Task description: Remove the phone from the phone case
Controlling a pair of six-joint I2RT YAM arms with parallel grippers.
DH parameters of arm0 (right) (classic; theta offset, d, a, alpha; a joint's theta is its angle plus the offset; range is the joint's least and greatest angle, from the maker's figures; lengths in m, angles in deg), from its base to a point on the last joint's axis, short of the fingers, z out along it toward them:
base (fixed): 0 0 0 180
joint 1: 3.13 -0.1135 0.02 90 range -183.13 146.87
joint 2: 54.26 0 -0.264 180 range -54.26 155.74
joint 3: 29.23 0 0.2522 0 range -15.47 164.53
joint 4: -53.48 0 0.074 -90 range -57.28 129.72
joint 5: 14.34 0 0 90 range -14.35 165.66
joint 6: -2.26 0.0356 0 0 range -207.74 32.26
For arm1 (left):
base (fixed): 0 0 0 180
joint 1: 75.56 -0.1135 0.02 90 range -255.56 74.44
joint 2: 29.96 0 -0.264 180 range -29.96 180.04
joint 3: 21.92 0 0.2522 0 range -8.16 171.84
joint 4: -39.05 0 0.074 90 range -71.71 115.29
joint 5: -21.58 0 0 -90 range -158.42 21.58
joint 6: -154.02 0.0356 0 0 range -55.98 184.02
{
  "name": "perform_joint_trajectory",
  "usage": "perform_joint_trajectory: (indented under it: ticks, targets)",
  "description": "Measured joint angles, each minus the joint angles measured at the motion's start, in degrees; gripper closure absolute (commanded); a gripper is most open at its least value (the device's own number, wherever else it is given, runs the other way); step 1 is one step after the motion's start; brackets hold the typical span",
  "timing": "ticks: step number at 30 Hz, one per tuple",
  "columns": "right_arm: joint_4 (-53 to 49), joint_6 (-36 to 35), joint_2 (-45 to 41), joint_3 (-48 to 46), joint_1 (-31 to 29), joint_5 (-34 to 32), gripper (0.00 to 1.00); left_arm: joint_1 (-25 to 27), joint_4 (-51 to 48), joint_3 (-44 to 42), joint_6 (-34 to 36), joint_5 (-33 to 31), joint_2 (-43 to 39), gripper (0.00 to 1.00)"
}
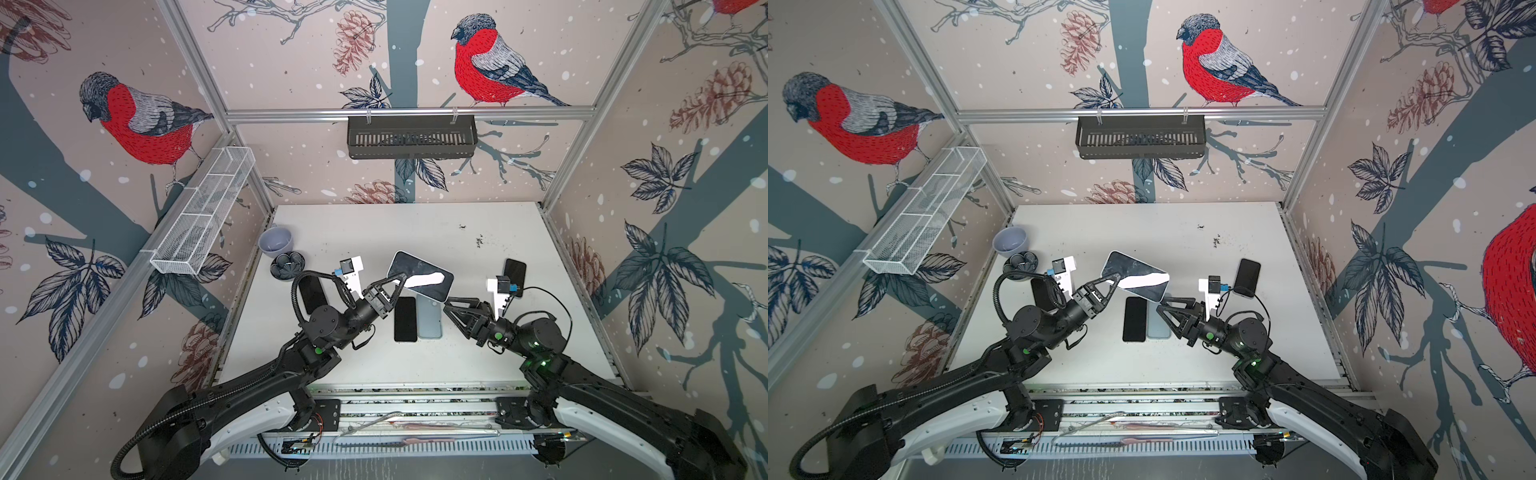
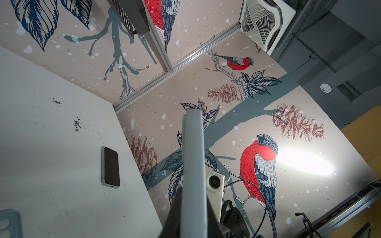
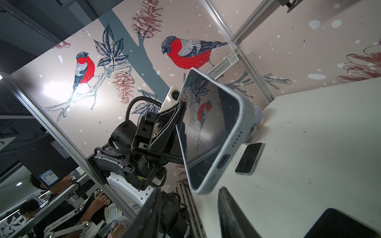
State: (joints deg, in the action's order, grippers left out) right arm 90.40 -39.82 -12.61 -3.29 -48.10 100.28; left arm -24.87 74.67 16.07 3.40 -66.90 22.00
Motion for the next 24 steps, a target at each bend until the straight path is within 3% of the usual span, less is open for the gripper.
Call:
perform_joint_trajectory:
  ticks: [8, 24]
  targets:
    - [2.1, 1.4, 2.6, 0.2, 0.0, 1.2, 0.66, 0.0, 1.8, -0.6, -0.4, 0.2, 0.5, 1.00]
    - [3.0, 1.5, 3.4, 0.5, 0.0, 1.8, 0.76, 0.1, 4.5, -1.4, -0.5, 1.4, 1.2, 1.00]
